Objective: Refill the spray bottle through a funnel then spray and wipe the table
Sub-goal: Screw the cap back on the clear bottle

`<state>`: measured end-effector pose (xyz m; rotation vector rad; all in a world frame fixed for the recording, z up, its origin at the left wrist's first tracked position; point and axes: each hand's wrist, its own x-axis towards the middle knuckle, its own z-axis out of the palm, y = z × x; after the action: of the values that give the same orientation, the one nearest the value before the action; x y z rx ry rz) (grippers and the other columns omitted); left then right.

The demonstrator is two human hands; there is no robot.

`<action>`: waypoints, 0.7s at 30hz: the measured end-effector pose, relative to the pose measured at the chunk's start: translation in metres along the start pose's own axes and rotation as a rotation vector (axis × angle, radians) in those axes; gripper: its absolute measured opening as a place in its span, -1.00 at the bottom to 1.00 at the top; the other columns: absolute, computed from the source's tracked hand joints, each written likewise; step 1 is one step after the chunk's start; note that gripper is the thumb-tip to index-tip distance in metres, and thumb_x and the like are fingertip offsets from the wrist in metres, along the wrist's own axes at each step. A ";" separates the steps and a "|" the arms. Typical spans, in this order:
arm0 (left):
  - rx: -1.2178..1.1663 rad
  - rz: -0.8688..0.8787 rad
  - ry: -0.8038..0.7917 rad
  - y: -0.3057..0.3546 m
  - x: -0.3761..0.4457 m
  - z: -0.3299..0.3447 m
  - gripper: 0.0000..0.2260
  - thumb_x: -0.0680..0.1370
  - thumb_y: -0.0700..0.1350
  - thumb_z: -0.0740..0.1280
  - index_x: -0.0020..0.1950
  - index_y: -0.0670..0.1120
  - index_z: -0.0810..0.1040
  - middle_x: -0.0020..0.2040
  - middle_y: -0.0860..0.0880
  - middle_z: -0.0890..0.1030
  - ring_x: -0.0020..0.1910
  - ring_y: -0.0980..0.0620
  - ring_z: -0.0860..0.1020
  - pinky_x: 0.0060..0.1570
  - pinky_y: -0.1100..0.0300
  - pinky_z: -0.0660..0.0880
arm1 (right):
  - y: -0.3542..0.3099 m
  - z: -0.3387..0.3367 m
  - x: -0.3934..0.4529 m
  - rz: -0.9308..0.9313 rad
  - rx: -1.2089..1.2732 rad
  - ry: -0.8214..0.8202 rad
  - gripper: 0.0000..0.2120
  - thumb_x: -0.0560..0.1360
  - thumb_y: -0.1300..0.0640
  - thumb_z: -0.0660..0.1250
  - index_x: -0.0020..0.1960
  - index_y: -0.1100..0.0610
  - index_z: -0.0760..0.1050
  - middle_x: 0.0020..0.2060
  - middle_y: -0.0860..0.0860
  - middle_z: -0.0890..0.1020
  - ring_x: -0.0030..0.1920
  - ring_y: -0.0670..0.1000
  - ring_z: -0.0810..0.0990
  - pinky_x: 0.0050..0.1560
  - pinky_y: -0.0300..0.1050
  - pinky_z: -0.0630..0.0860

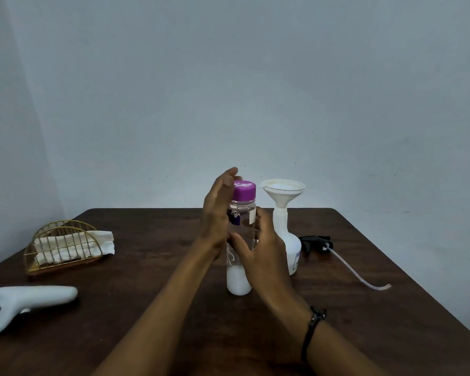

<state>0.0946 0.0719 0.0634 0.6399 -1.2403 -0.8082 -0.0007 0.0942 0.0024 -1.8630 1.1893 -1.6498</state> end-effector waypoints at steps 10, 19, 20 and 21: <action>0.050 0.096 0.033 -0.003 0.000 -0.001 -0.54 0.48 0.20 0.36 0.26 -0.03 0.48 0.12 -0.02 0.59 -0.06 0.21 0.64 -0.20 0.31 0.56 | 0.004 0.000 0.001 0.000 0.003 -0.020 -0.47 0.50 -0.05 0.40 0.41 -0.04 0.31 0.17 -0.09 0.62 0.17 -0.05 0.61 0.16 0.05 0.58; 0.075 0.095 0.043 -0.013 0.003 -0.010 -0.55 0.52 0.28 0.24 0.20 -0.04 0.49 0.04 -0.01 0.61 -0.04 0.08 0.63 -0.16 0.22 0.59 | 0.003 -0.002 0.001 -0.003 0.035 -0.022 -0.51 0.50 -0.04 0.43 0.36 0.00 0.37 0.18 -0.09 0.63 0.17 -0.09 0.61 0.17 0.00 0.59; 0.097 0.116 0.027 -0.014 0.003 -0.011 -0.55 0.47 0.29 0.32 0.16 -0.01 0.49 0.04 -0.02 0.60 -0.05 0.09 0.62 -0.16 0.21 0.58 | 0.003 -0.002 0.001 -0.004 0.039 -0.021 -0.51 0.50 -0.03 0.43 0.36 0.00 0.36 0.18 -0.10 0.63 0.18 -0.09 0.61 0.17 -0.02 0.59; 0.116 0.124 0.035 -0.015 0.003 -0.011 -0.62 0.47 0.23 0.36 0.11 -0.01 0.49 0.01 -0.02 0.60 -0.08 0.11 0.61 -0.18 0.20 0.57 | 0.002 -0.003 0.001 -0.008 0.043 -0.019 -0.54 0.50 -0.02 0.43 0.34 -0.01 0.37 0.17 -0.11 0.63 0.17 -0.11 0.61 0.16 -0.05 0.59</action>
<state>0.1030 0.0608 0.0505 0.6610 -1.2887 -0.6232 -0.0038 0.0929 0.0023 -1.8555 1.1314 -1.6445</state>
